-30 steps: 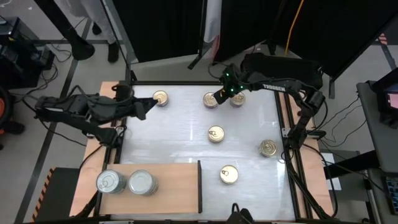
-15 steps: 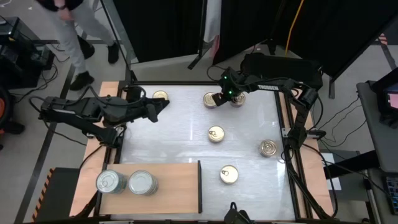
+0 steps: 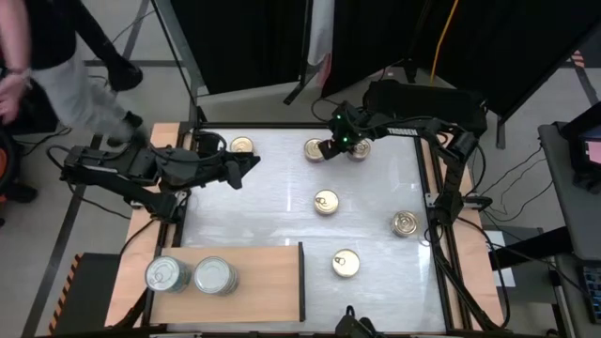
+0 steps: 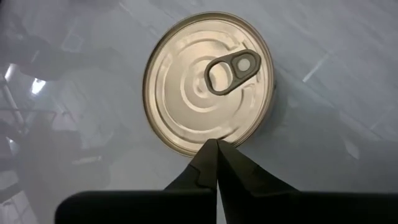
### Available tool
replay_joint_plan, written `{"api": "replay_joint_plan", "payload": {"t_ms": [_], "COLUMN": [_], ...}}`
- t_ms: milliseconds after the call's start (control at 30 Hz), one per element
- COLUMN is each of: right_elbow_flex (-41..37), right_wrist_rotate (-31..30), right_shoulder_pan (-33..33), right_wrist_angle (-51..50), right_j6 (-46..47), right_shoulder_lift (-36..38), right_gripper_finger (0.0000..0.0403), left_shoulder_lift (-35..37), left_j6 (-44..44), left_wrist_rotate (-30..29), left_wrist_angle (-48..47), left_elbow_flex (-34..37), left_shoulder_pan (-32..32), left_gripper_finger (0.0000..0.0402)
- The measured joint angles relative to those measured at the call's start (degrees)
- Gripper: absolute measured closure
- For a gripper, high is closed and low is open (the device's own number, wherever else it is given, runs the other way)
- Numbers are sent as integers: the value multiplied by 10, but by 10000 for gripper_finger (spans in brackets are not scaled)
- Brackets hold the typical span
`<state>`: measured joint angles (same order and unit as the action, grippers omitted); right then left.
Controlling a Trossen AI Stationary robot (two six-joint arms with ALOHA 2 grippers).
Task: Stack canned seafood by type on shelf
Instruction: Put the blue pink tuna can on the shelf
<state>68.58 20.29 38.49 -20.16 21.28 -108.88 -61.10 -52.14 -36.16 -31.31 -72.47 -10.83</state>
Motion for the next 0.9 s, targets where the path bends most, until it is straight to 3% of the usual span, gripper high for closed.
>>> {"api": "replay_joint_plan", "payload": {"t_ms": [600,800,900], "right_elbow_flex": [-6,-5,-3], "right_wrist_rotate": [-28,-36,-67], "right_shoulder_pan": [-3,11,12], "right_wrist_angle": [-118,-191,-230], "right_j6": [-90,-96,4], "right_shoulder_lift": [-6,57,119], "right_gripper_finger": [402,402,402], "left_shoulder_lift": [0,0,0], "left_j6": [5,4,5], "left_wrist_rotate": [14,27,27], "left_wrist_angle": [-11,-11,-11], "left_elbow_flex": [0,0,0], "left_shoulder_pan": [0,0,0], "left_gripper_finger": [213,213,213]}}
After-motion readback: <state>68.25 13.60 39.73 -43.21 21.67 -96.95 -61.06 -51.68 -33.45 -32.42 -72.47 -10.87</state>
